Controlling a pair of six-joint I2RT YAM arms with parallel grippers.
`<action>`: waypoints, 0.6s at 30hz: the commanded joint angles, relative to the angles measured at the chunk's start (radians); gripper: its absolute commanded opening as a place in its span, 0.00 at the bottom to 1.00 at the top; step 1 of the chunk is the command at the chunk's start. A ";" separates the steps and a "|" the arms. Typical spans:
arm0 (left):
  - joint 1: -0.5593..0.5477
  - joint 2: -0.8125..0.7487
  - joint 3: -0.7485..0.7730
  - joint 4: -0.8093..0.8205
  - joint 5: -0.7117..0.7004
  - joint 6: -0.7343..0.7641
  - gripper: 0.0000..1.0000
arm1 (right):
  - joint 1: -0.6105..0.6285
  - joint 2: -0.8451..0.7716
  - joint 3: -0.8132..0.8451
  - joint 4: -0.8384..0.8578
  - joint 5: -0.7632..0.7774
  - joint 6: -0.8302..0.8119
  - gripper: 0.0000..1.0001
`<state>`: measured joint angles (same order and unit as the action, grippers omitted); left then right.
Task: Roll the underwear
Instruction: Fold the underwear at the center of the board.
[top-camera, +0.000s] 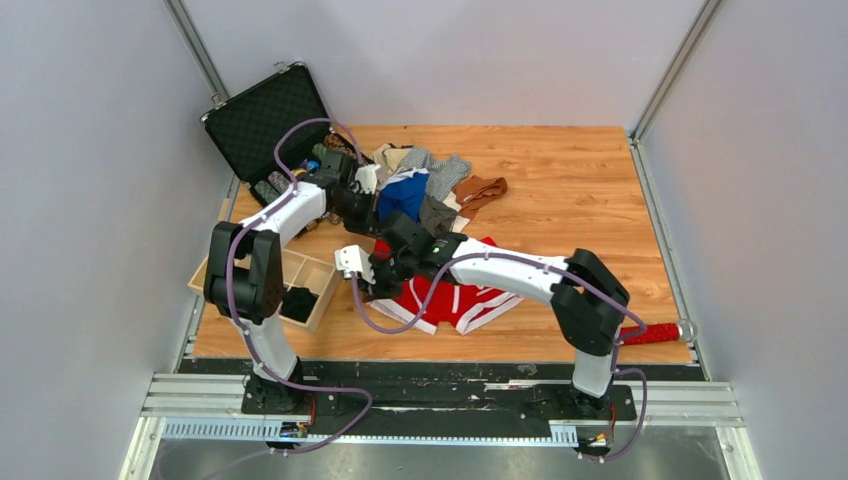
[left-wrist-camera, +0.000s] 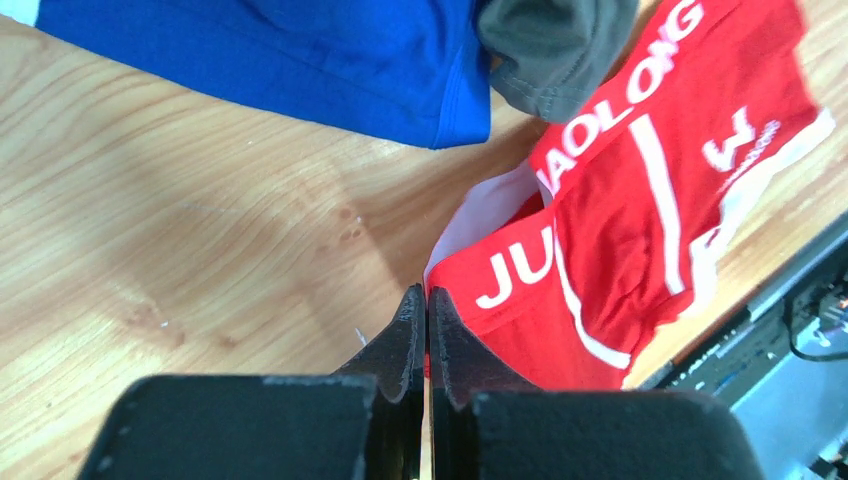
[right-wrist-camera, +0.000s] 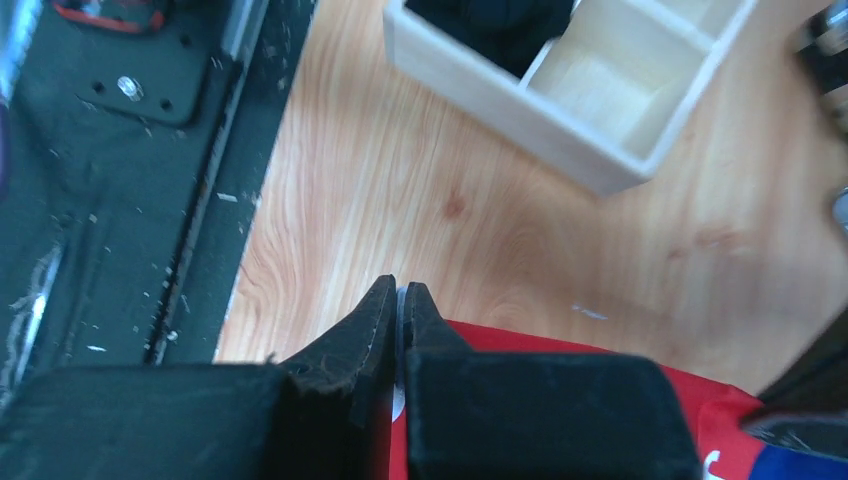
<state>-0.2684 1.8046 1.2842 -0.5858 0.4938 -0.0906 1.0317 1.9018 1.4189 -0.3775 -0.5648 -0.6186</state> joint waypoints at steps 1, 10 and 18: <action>0.007 -0.057 0.093 -0.169 0.065 0.060 0.00 | -0.002 -0.147 -0.065 0.122 -0.098 0.105 0.00; -0.018 0.029 0.265 -0.168 0.123 -0.010 0.00 | -0.136 -0.338 -0.330 0.237 -0.165 0.104 0.00; -0.108 0.174 0.437 -0.156 0.124 -0.036 0.00 | -0.230 -0.457 -0.504 0.276 -0.165 0.123 0.00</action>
<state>-0.3309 1.9144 1.6344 -0.7681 0.6086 -0.1123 0.8150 1.5227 0.9600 -0.1482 -0.6678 -0.5255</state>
